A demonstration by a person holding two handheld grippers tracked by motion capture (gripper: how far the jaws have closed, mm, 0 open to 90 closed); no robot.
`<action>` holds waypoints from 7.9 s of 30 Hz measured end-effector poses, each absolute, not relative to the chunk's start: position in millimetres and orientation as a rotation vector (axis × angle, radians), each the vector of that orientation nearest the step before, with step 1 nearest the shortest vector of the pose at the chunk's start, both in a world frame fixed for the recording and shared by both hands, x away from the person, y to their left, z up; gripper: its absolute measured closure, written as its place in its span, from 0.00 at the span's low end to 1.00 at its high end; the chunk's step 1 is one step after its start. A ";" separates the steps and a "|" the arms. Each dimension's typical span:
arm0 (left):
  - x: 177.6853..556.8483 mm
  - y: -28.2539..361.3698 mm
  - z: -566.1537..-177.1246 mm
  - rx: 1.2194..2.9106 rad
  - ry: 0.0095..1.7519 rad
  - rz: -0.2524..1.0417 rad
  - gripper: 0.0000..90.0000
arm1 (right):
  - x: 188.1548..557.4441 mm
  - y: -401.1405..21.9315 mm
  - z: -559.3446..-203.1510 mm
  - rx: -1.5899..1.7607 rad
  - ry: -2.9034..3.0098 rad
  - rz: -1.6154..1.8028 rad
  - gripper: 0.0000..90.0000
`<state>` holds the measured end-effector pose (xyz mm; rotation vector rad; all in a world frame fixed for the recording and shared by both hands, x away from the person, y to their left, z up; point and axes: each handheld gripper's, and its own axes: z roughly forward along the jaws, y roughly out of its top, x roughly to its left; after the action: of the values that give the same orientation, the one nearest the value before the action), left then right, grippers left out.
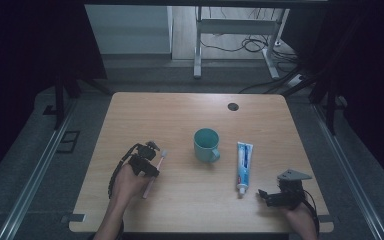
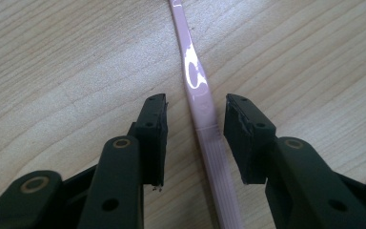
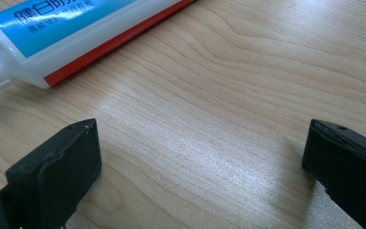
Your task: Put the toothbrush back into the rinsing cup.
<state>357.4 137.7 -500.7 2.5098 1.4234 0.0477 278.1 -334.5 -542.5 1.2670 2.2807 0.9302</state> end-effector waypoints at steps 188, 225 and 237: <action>409.1 15.6 -454.2 1.909 0.881 0.317 0.88 | 278.3 -334.6 -542.5 1.263 2.280 0.932 0.00; 413.5 4.2 -477.9 2.015 0.962 0.301 0.86 | 278.1 -334.4 -542.5 1.269 2.280 0.931 0.00; 410.5 3.0 -471.4 2.020 0.949 0.314 0.77 | 278.2 -334.4 -542.5 1.267 2.280 0.931 0.00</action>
<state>410.5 3.0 -471.4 2.0196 0.9487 0.3144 278.2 -334.4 -542.5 1.2672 2.2803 0.9312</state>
